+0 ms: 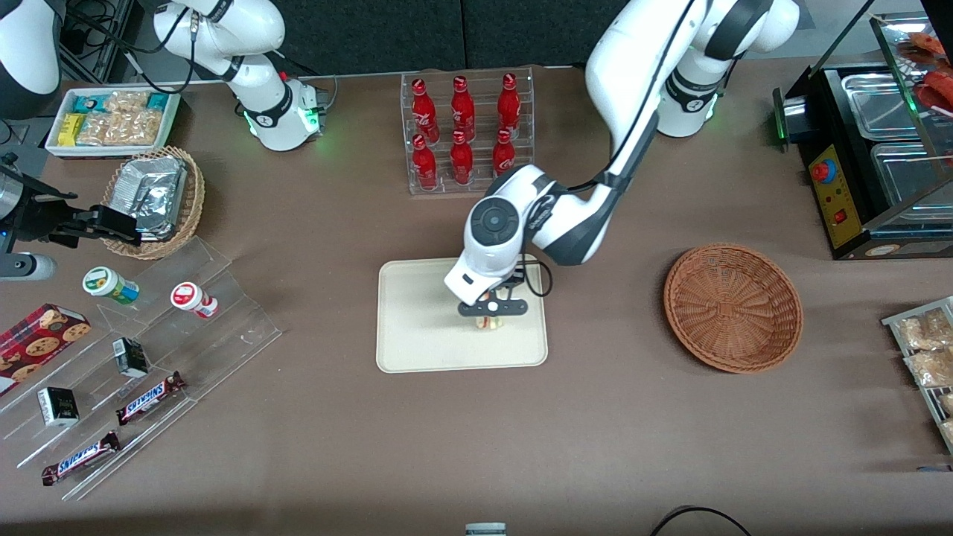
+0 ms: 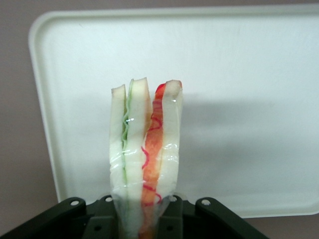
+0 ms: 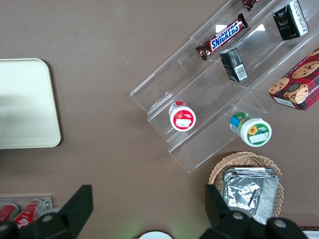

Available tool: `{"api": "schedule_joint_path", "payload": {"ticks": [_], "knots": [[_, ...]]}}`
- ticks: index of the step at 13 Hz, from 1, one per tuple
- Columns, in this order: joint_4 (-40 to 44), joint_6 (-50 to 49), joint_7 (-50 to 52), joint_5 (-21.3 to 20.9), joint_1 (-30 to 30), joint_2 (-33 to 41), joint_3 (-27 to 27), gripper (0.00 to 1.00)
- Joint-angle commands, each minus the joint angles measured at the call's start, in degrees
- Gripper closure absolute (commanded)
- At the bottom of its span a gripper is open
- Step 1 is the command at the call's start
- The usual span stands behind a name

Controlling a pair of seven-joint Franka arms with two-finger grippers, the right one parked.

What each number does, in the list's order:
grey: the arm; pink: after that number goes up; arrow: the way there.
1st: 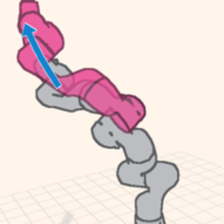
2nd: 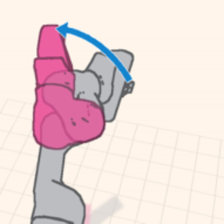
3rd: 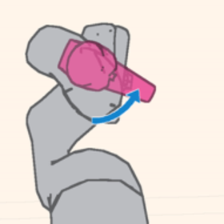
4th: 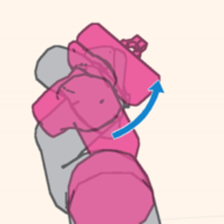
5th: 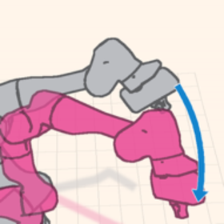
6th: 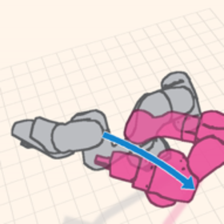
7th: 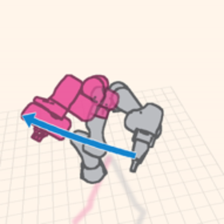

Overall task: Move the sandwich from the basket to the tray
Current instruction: 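Lower the sandwich onto the tray and open the left gripper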

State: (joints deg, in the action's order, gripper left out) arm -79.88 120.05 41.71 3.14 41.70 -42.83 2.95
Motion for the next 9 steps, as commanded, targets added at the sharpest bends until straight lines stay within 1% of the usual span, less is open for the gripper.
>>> {"api": "schedule_joint_path", "payload": {"ticks": [1, 2, 4, 5, 6, 7, 8, 9], "knots": [[3.1, 3.1, -2.2, -0.9, 0.6, -4.0, -0.7, 0.99], [3.2, 6.0, -1.8, -0.9, 0.6, -5.7, -0.7, 0.98], [3.1, 7.4, -1.3, -1.0, 1.2, -7.1, -0.7, 0.97], [3.0, 7.5, -1.1, -1.1, 1.2, -7.3, -0.7, 0.92], [3.1, 7.6, -1.1, -1.1, 1.2, -7.9, -0.7, 0.82], [3.2, 7.6, -0.9, -1.1, 1.2, -8.0, -0.7, 0.45], [3.1, 7.4, -0.8, -0.9, 1.2, -7.8, -0.7, 0.00], [3.0, 7.1, -0.1, -1.2, 1.2, -7.2, -0.8, 0.00]]}}
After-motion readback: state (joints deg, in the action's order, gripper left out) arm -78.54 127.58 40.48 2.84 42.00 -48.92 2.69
